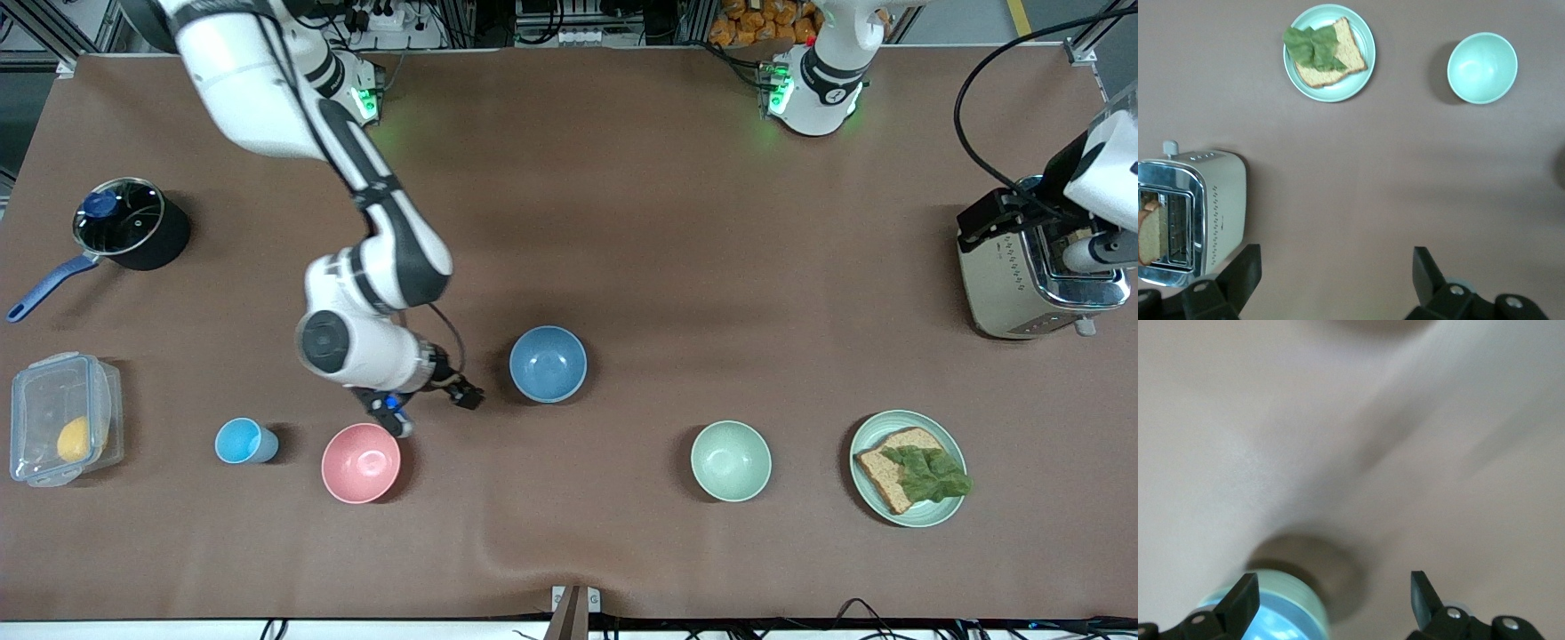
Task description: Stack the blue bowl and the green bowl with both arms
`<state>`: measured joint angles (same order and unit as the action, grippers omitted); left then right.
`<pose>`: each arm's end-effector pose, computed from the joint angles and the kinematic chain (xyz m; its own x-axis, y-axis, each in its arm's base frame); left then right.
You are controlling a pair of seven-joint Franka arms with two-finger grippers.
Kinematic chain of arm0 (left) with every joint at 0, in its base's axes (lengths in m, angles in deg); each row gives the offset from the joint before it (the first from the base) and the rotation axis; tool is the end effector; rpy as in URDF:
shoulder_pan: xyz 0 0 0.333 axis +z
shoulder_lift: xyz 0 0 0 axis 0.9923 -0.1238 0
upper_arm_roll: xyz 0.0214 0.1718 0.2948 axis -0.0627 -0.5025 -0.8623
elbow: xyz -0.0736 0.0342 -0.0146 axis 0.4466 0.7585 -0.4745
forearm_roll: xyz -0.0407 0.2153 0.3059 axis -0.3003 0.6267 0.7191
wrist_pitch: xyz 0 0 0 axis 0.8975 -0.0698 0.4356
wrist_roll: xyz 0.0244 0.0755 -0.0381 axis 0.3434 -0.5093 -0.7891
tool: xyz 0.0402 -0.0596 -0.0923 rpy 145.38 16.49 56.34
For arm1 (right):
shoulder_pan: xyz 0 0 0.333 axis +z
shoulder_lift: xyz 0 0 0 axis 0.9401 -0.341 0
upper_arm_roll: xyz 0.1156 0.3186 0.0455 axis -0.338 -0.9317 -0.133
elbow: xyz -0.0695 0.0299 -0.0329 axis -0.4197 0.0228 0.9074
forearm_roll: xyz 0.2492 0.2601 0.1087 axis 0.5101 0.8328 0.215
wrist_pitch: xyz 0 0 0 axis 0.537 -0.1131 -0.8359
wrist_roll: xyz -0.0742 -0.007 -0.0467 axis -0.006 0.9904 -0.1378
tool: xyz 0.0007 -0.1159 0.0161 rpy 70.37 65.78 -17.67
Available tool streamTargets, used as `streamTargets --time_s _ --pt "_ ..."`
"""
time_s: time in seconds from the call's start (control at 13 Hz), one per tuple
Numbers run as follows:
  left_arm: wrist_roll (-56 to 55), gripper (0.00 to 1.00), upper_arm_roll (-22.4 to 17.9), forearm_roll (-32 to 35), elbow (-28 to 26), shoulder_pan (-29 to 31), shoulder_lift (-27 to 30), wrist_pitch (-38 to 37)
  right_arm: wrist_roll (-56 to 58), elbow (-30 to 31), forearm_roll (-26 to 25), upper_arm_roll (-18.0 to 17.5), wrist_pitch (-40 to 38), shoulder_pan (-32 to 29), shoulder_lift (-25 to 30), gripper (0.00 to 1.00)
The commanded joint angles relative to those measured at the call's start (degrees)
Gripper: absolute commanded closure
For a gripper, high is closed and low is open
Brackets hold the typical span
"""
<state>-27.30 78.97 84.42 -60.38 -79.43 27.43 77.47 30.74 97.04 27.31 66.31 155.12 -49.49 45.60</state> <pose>0.5455 -0.0486 0.6532 0.9972 0.0735 -0.0157 0.0728 -0.9966 -0.0390 0.6563 0.2666 0.3161 0.7687 -0.5859 -0.2566 -0.6243 -0.7745 -0.1016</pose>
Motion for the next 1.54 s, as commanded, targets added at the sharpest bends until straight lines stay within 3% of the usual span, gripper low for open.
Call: streamTargets --time_s 0.0,0.15,0.23,0.46,0.85,1.46 --pt "4.89 0.00 -2.64 -2.27 -3.28 -0.11 3.17 -0.34 14.33 2.66 -4.75 -0.65 -9.19 -5.62 8.96 0.00" --pt "5.24 0.00 -2.73 -1.74 -2.75 -0.90 3.00 -0.35 21.28 3.18 -15.01 -0.65 -17.00 -6.77 15.46 0.00" --pt "5.42 0.00 -2.73 -1.57 -2.49 -1.08 2.82 -0.35 23.75 3.19 -17.24 -0.65 -20.79 -7.03 18.45 0.00" --pt "7.09 0.00 -2.73 -1.65 -1.69 -1.17 3.00 -0.52 34.72 3.19 -17.44 -0.73 -27.66 -13.43 24.97 0.00" --pt "7.09 0.00 -2.73 -1.74 -1.69 -1.26 3.00 -0.52 48.02 7.04 -16.82 -0.82 -29.26 -21.26 35.34 0.00" --pt "7.09 0.00 -2.73 -1.65 -1.69 -1.35 3.00 -0.70 47.50 7.58 -16.82 0.67 -29.88 -21.45 37.73 0.00"
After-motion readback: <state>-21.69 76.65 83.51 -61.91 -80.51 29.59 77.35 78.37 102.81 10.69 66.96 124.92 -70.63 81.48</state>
